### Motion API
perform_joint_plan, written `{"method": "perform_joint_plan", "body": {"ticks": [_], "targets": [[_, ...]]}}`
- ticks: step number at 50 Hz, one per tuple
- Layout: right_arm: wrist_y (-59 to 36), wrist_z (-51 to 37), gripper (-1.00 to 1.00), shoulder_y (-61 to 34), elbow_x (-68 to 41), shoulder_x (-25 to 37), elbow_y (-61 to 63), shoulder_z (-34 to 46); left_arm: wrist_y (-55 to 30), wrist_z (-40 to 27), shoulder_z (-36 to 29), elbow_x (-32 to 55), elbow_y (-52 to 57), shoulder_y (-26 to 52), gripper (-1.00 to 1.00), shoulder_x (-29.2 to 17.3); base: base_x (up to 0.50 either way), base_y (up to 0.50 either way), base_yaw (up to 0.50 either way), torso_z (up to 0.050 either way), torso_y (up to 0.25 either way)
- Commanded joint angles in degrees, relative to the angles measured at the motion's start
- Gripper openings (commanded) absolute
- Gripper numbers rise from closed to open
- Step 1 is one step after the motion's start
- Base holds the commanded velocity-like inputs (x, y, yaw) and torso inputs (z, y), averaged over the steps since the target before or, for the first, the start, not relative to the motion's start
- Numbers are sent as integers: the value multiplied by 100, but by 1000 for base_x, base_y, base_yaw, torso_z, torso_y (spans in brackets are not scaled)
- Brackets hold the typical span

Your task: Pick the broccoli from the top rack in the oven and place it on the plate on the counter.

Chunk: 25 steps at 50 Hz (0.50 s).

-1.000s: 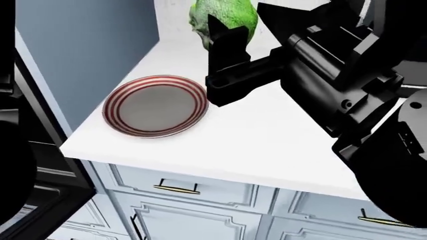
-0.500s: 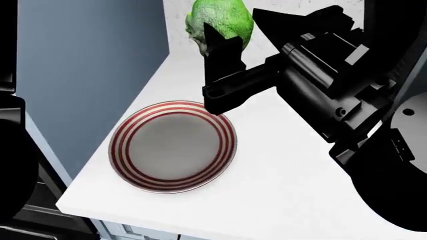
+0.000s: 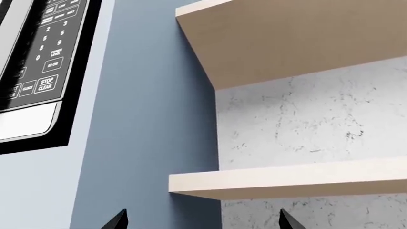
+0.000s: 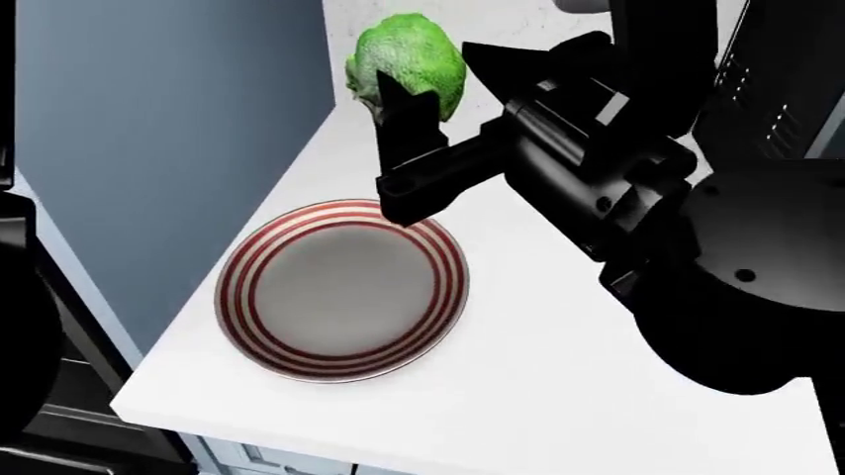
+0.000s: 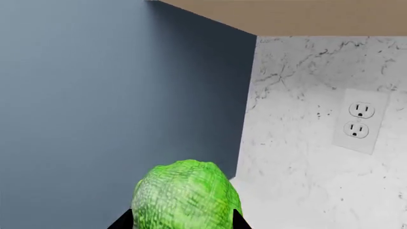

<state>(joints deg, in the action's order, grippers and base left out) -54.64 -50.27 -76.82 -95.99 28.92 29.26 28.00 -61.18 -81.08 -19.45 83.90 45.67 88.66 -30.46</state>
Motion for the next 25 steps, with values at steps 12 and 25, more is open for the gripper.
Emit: {"method": "perform_joint_plan", "body": {"ticks": [12,25], "targets": [[124,1539,-100,42,1561,-591,-1069,543,9,-132,-14,153,5,97,100,-29,0,0,0,0,1],[418,2106,-100,424,2254,-661,-1569,924,-2,-203,-48,236,-12,189,100,-27,0,0,0,0,0]]}}
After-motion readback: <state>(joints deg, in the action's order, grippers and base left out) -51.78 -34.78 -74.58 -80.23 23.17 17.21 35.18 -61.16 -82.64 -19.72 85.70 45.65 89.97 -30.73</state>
